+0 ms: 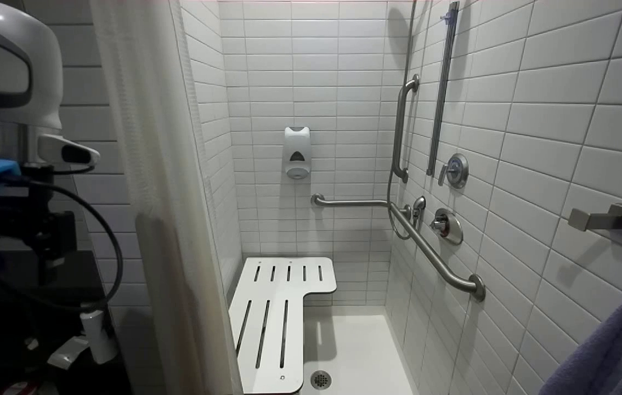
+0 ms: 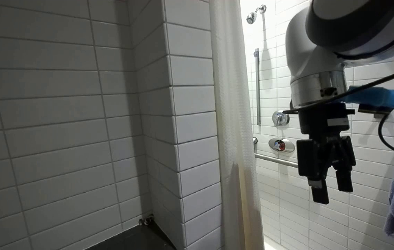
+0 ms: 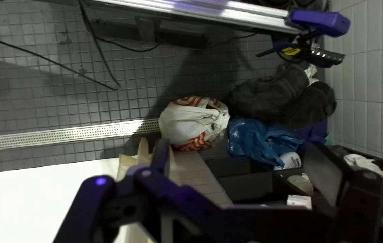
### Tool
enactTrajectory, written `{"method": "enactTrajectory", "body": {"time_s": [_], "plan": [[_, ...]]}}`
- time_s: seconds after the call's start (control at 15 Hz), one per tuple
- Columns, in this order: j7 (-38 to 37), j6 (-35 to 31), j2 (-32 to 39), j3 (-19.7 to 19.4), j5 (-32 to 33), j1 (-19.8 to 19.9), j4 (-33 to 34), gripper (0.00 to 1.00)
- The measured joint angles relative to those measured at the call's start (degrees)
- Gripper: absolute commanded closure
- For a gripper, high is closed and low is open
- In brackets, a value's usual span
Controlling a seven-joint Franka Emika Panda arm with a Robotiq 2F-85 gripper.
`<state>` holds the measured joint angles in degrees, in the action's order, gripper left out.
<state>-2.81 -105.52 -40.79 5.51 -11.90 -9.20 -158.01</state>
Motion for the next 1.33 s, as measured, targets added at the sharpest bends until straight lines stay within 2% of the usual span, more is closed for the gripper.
{"method": "enactTrajectory", "body": {"time_s": [0.27, 0.6, 1.07, 1.33], "plan": [[0.27, 0.15, 0.01, 0.03, 8.97, 3.37, 2.49, 0.0], [-0.13, -0.23, -0.05, 0.88, 16.88, 4.1, 4.93, 0.0], [-8.79, -6.5, -1.89, 7.15, 31.09, 4.56, 5.37, 0.0], [-13.89, -7.38, -3.29, 9.82, 36.93, 4.62, 5.23, 0.0]]}}
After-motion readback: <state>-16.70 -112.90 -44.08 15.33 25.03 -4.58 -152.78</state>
